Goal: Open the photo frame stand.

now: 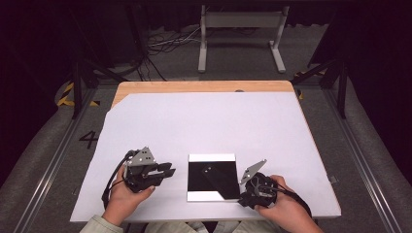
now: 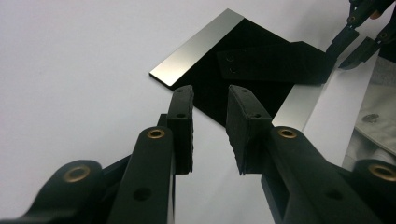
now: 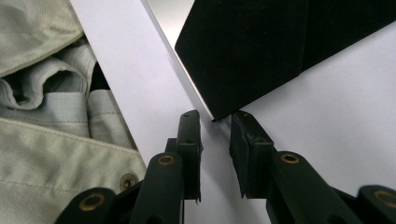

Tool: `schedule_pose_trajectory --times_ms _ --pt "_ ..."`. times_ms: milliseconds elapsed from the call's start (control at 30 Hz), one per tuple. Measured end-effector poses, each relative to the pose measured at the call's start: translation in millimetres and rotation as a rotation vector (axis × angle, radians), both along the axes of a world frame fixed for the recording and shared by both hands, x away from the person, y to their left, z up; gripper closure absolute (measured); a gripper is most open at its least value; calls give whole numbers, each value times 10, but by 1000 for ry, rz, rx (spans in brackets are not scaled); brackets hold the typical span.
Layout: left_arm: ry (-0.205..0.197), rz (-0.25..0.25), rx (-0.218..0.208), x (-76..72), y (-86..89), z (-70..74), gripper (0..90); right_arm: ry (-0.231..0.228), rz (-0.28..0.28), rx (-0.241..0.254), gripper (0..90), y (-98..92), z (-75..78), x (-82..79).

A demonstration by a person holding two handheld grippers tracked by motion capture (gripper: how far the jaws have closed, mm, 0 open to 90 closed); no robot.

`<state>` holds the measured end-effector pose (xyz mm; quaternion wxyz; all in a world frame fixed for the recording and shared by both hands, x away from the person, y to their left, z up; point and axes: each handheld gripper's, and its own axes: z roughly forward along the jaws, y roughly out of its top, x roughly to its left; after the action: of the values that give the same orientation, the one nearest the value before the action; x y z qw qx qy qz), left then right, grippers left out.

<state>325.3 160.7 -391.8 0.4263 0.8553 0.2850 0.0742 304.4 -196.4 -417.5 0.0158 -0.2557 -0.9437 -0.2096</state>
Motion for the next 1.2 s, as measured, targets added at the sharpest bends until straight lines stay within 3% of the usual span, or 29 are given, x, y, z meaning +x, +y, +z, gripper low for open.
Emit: schedule_pose_trajectory --times_ms 133,367,533,933,1200 --pt "2 2 -3 -2 -8 -5 733 11 3 -7 712 14 3 1" --pt "4 1 -3 0 -14 -16 737 16 -5 25 740 -19 2 13" --pt "28 -19 1 -3 -80 -86 767 14 -10 40 758 -34 15 12" --pt "57 -31 23 -1 -176 -187 897 17 -17 116 819 -86 76 23" --pt "74 -50 50 -1 -277 -273 900 18 -20 164 825 -103 114 30"
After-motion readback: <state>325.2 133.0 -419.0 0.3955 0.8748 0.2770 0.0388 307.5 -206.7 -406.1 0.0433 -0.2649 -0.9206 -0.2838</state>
